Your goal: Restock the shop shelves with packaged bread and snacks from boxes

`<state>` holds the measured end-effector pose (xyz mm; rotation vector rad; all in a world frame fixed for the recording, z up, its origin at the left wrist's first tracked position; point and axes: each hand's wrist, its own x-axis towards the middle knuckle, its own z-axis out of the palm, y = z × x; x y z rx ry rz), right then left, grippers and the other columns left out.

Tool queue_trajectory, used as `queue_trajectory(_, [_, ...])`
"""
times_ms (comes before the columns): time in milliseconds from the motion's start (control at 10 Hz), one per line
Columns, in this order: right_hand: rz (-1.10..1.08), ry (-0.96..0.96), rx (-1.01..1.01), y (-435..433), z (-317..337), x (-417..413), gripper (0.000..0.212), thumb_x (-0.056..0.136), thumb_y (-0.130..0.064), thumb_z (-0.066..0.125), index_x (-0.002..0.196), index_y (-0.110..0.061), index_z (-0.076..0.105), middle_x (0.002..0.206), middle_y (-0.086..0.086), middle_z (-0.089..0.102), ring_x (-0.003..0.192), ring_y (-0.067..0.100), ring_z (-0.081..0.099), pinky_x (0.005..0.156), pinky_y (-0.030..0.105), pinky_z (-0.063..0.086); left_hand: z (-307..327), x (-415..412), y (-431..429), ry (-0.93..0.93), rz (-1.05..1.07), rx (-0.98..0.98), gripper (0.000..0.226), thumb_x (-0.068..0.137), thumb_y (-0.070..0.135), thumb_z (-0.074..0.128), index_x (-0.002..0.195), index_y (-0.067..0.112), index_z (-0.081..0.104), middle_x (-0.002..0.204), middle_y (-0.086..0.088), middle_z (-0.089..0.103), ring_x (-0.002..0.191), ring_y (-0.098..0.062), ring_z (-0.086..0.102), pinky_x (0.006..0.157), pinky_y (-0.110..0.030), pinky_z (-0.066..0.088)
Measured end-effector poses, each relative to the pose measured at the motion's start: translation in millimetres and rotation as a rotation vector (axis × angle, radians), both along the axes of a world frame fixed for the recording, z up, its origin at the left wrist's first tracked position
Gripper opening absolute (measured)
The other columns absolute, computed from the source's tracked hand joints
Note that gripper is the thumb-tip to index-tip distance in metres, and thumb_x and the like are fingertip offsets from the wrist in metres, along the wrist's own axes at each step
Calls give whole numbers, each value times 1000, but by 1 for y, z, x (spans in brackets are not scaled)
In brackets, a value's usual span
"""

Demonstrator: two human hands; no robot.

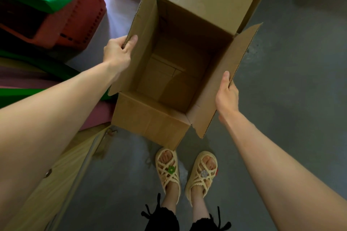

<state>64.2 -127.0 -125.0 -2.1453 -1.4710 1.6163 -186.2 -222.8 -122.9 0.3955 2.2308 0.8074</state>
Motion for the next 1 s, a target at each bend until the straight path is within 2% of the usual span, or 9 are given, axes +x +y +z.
queue_trajectory(100, [4,-5,17,-1,-1,-2,62,102,-52,23,150,-13,31,153,6,36,142,23,32,117,36,24,-2,-7,-2,20,17,4,42,98,44,49,85,6,61,75,-4,47,67,-16,40,59,-27,33])
queue_trajectory(200, [-3,-2,23,-1,-4,-4,64,101,-53,23,151,-13,28,155,6,34,143,23,30,118,36,22,-3,-11,1,44,21,3,44,98,43,50,65,15,44,62,2,35,53,-12,29,54,-29,26])
queue_trajectory(400, [1,11,28,-1,-5,-4,63,101,-53,24,151,-13,28,154,5,35,143,22,30,116,34,22,-5,-10,2,94,9,-4,43,98,40,53,62,17,43,58,4,33,50,-10,28,48,-24,25])
queue_trajectory(500, [23,27,17,-1,-7,-2,68,100,-55,27,152,-11,25,155,5,34,144,22,29,119,36,22,-1,-8,1,105,6,-3,35,97,40,55,70,18,56,61,6,44,54,-9,40,54,-21,35])
queue_trajectory(600, [62,45,27,-1,-3,-1,70,99,-54,34,153,-12,19,157,4,29,145,21,26,119,37,21,4,-7,-4,112,33,28,22,95,40,59,106,25,69,93,6,69,92,-10,64,87,-30,53])
queue_trajectory(700, [105,65,53,0,7,-1,71,97,-54,42,153,-16,22,154,2,35,142,20,32,118,42,26,11,-4,-10,96,57,34,40,93,38,62,131,25,57,123,5,64,118,-13,57,104,-36,46])
queue_trajectory(800, [137,91,65,2,20,2,72,94,-53,50,152,-19,25,152,0,40,139,19,37,116,44,31,24,4,-17,89,65,-46,68,90,40,65,149,22,36,149,-5,43,141,-21,34,116,-42,31])
queue_trajectory(900, [148,110,27,6,41,5,79,94,-43,56,155,-20,11,159,2,23,145,18,25,118,37,25,42,13,-22,86,56,-59,75,90,41,65,151,21,29,153,-5,38,144,-22,29,117,-42,27])
queue_trajectory(1000, [157,127,42,8,66,7,80,94,-39,58,155,-22,9,160,2,21,145,18,24,115,35,25,60,25,-24,96,45,-61,75,89,41,65,151,20,29,153,-5,38,143,-24,32,117,-42,28])
